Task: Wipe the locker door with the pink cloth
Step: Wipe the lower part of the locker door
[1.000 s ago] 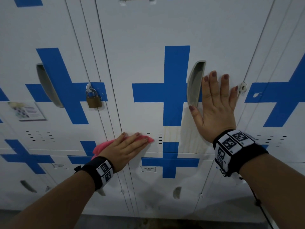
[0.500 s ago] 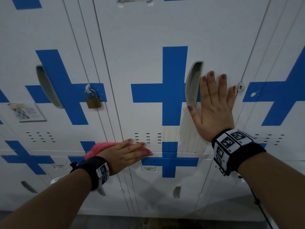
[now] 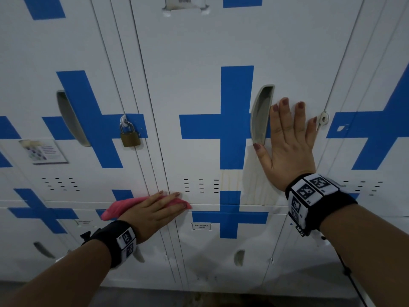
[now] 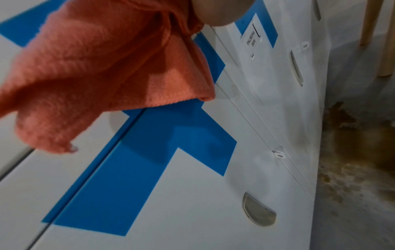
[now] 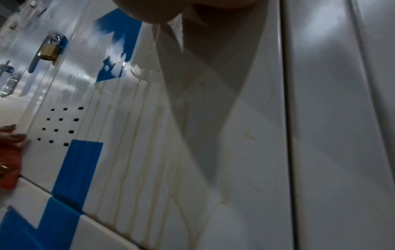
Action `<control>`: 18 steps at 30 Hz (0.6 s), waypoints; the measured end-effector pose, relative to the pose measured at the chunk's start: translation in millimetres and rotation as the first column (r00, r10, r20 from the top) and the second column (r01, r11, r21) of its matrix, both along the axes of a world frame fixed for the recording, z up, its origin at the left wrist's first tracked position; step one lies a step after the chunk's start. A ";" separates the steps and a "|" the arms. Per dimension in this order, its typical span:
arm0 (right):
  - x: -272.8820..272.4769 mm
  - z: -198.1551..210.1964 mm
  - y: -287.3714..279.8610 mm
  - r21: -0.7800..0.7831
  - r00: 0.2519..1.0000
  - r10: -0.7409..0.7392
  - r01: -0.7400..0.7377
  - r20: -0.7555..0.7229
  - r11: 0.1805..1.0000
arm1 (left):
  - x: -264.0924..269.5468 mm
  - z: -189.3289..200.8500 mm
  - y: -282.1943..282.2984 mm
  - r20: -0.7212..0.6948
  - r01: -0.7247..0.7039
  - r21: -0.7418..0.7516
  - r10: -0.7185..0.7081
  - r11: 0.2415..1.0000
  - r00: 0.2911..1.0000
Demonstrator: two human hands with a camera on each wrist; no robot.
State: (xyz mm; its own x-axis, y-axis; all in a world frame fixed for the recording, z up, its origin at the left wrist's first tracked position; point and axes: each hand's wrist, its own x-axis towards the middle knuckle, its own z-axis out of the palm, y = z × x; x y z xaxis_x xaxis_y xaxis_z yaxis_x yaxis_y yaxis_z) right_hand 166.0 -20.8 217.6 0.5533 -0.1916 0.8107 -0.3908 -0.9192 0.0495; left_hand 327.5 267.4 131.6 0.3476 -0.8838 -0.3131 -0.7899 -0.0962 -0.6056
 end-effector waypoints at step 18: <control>-0.8 0.0 0.2 0.010 1.000 0.019 -0.019 -0.006 1.000 | -13.0 18.2 -49.0 0.178 0.285 -0.491 -0.226 0.823 0.958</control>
State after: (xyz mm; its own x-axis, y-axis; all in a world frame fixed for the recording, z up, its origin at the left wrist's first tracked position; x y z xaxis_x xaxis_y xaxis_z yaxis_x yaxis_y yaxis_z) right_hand 165.2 -20.6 217.7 0.5618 -0.1889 0.8054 -0.3731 -0.9268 0.0428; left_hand 314.5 218.5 149.8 0.0917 -0.9692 0.2285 -0.7626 -0.2159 -0.6097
